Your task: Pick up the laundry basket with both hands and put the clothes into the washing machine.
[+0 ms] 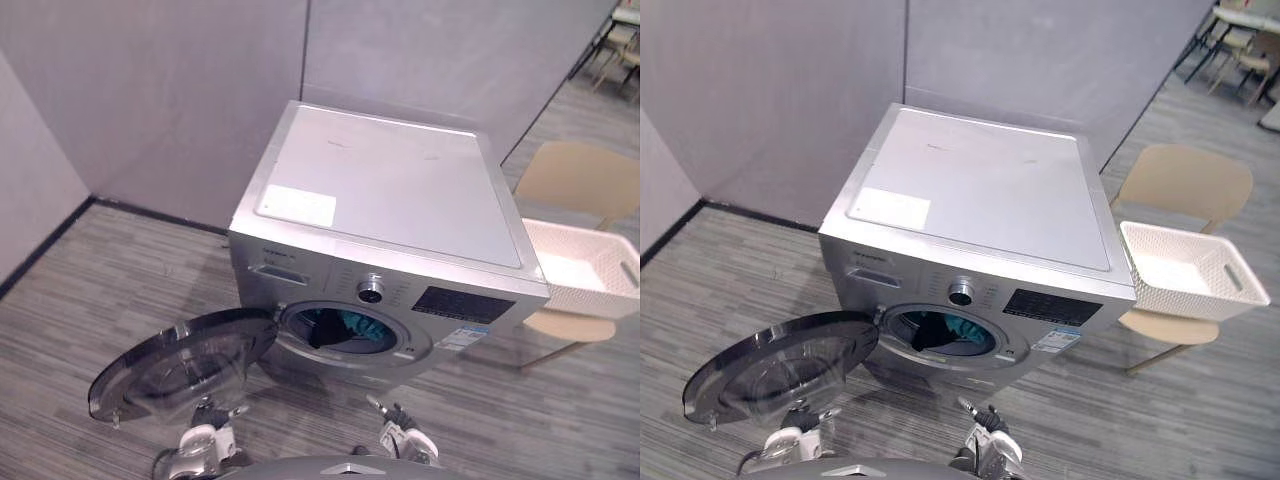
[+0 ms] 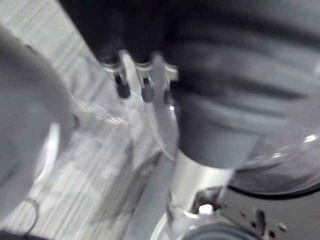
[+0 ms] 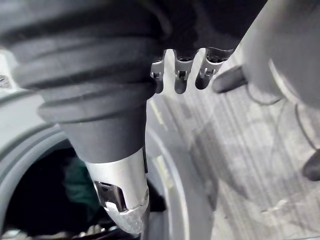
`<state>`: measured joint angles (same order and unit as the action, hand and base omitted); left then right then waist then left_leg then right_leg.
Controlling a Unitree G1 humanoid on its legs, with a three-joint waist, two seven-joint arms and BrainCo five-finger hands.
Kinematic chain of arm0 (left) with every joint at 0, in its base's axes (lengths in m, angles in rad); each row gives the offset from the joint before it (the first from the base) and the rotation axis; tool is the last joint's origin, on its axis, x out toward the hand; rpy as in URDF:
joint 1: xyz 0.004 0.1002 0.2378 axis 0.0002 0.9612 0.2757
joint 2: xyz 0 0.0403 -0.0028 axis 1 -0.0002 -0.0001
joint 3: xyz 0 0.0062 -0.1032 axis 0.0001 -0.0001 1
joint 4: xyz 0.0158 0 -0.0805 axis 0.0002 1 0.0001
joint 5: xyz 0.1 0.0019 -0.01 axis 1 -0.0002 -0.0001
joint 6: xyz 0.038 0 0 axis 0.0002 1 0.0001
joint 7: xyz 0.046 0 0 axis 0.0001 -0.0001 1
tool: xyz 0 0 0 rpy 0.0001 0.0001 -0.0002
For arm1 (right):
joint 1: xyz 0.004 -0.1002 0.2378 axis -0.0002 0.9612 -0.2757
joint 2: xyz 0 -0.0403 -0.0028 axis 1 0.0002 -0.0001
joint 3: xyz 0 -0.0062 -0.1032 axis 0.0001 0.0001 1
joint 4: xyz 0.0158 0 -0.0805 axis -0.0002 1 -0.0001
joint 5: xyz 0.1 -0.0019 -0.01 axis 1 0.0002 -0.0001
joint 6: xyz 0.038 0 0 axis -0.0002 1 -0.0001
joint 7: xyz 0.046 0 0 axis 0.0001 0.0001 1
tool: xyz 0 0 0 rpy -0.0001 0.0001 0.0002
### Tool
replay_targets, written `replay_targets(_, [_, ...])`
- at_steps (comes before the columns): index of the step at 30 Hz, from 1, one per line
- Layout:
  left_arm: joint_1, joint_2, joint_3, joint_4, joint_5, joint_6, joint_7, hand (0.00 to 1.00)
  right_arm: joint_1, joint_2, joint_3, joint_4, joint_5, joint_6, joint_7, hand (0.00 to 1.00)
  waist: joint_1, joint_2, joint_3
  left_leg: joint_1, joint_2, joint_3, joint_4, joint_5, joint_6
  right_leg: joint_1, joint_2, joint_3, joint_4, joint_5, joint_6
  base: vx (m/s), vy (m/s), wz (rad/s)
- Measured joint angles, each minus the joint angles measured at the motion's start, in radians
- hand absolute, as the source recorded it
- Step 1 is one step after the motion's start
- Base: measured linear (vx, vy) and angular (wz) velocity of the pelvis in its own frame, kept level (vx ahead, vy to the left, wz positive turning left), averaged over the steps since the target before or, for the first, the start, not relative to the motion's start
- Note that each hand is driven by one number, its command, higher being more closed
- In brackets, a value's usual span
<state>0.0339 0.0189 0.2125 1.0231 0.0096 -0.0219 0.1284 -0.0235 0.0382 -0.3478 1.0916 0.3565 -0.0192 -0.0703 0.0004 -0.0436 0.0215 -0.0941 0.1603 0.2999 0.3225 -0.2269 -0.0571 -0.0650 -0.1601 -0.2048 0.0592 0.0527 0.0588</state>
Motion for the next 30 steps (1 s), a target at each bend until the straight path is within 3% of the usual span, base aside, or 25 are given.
replay_targets(4, [0.014, 0.027, -0.071, 0.021, 0.0, -0.001, 0.0, 0.0, 0.004, -0.021, 0.007, -0.003, -0.002, -0.006, 0.0, 0.0, -0.013, 0.003, -0.005, 0.034, -0.071, -0.004, -0.132, 0.073, 0.012, 0.003, -0.019, 0.003, -0.007, 0.021, -0.001, -0.16, 0.05, 0.09])
replay_targets(8, [0.01, 0.043, -0.107, 0.062, 0.014, -0.012, -0.001, 0.0, 0.005, -0.036, 0.023, 0.007, -0.01, -0.004, 0.0, 0.0, -0.011, -0.018, -0.003, 0.114, -0.134, -0.006, -0.383, 0.235, 0.02, -0.044, -0.043, 0.01, -0.005, 0.01, 0.021, -0.1, 0.005, 0.07])
replay_targets(12, [-0.004, 0.068, -0.093, 0.078, 0.026, -0.015, -0.003, 0.0, -0.007, -0.039, 0.046, 0.005, -0.01, -0.004, 0.003, 0.0, -0.001, -0.033, 0.04, 0.132, -0.142, 0.03, -0.407, 0.252, 0.025, -0.052, -0.036, 0.057, -0.013, 0.05, 0.085, -0.08, 0.022, -0.28])
replay_targets(13, [-0.005, 0.089, -0.067, 0.078, 0.065, -0.013, -0.006, 0.0, 0.002, -0.026, 0.08, 0.002, -0.01, -0.003, 0.006, 0.0, -0.012, -0.069, 0.05, 0.129, -0.151, 0.057, -0.4, 0.259, 0.053, -0.063, -0.045, 0.079, -0.034, 0.074, 0.201, -0.03, 0.037, -0.42])
replay_targets(14, [-0.003, 0.089, -0.052, 0.076, 0.075, -0.012, -0.007, 0.0, -0.008, -0.026, 0.096, -0.004, -0.01, -0.003, 0.006, 0.0, -0.01, -0.057, 0.049, 0.114, -0.133, 0.066, -0.4, 0.261, 0.069, -0.058, -0.041, 0.08, -0.044, 0.057, 0.243, -0.06, 0.005, -0.41])
replay_targets(15, [-0.002, 0.089, -0.043, 0.072, 0.084, -0.01, -0.006, 0.0, -0.008, -0.033, 0.101, -0.011, -0.01, -0.005, 0.006, 0.0, -0.012, -0.037, 0.056, 0.103, -0.113, 0.076, -0.399, 0.256, 0.077, -0.075, -0.027, 0.082, -0.009, 0.009, 0.191, -0.05, -0.012, -0.12])
replay_targets(16, [-0.004, 0.088, -0.036, 0.061, 0.093, -0.008, -0.006, 0.0, -0.022, -0.046, 0.107, -0.017, -0.01, -0.004, 0.009, 0.0, -0.024, -0.023, 0.071, 0.08, -0.074, 0.06, -0.363, 0.247, 0.08, -0.142, -0.007, 0.082, 0.262, -0.054, 0.102, 0.01, -0.049, 0.17])
replay_targets(17, [0.001, 0.096, -0.034, 0.057, 0.093, -0.005, -0.006, 0.0, -0.012, -0.049, 0.106, -0.015, -0.01, -0.004, 0.01, 0.0, -0.021, -0.03, 0.079, 0.074, -0.058, 0.037, -0.325, 0.237, 0.079, -0.15, -0.014, 0.088, 0.494, -0.05, 0.066, 0.05, -0.042, 0.37])
replay_targets(18, [0.003, 0.098, -0.018, 0.051, 0.083, -0.001, -0.008, 0.0, 0.012, -0.047, 0.106, -0.015, -0.01, -0.005, 0.012, 0.0, -0.011, -0.04, 0.079, 0.077, -0.058, 0.027, -0.299, 0.224, 0.076, -0.121, -0.028, 0.104, 0.566, -0.025, 0.049, 0.07, -0.075, 0.32])
replay_targets(21, [0.004, 0.104, -0.018, 0.057, 0.083, 0.002, -0.008, 0.0, 0.015, -0.051, 0.11, -0.017, -0.01, -0.005, 0.029, 0.0, -0.001, -0.045, 0.074, 0.08, -0.081, 0.013, -0.297, 0.221, 0.072, -0.101, -0.022, 0.149, 0.545, -0.01, 0.061, 0.0, -0.013, 0.06])
replay_targets(22, [0.0, 0.092, -0.019, 0.057, 0.083, 0.003, -0.009, 0.0, 0.012, -0.061, 0.108, -0.02, -0.01, -0.006, 0.037, 0.0, -0.005, -0.012, 0.087, 0.079, -0.084, 0.011, -0.31, 0.23, 0.077, -0.083, -0.023, 0.173, 0.508, -0.014, 0.057, -0.01, 0.005, 0.09])
replay_targets(25, [-0.003, 0.081, -0.023, 0.056, 0.079, 0.003, -0.009, 0.0, 0.007, -0.064, 0.114, -0.014, -0.012, 0.003, 0.039, 0.0, 0.006, -0.004, 0.074, 0.075, -0.1, 0.037, -0.327, 0.234, 0.077, -0.032, -0.027, 0.194, 0.37, -0.051, 0.067, -0.02, -0.002, -0.21])
replay_targets(26, [-0.001, 0.086, -0.032, 0.057, 0.07, 0.003, -0.006, 0.0, 0.001, -0.057, 0.137, -0.014, -0.014, 0.005, 0.04, 0.0, 0.014, -0.024, 0.057, 0.068, -0.111, 0.053, -0.338, 0.244, 0.075, 0.0, -0.031, 0.192, 0.271, -0.066, 0.083, -0.02, -0.026, -0.35])
replay_targets(27, [0.0, 0.088, -0.045, 0.057, 0.066, 0.003, -0.004, 0.0, -0.002, -0.054, 0.144, -0.013, -0.031, 0.005, 0.041, 0.0, 0.017, -0.013, 0.053, 0.054, -0.115, 0.059, -0.345, 0.251, 0.072, 0.006, -0.031, 0.191, 0.218, -0.069, 0.082, -0.02, -0.035, -0.28])
replay_targets(30, [-0.003, 0.085, -0.074, 0.057, 0.03, 0.003, 0.001, 0.0, -0.012, -0.053, 0.18, -0.008, -0.052, 0.006, 0.041, 0.0, 0.016, -0.02, 0.048, 0.038, -0.12, 0.058, -0.346, 0.274, 0.064, 0.04, -0.031, 0.185, 0.121, -0.089, 0.07, -0.04, -0.067, -0.05])
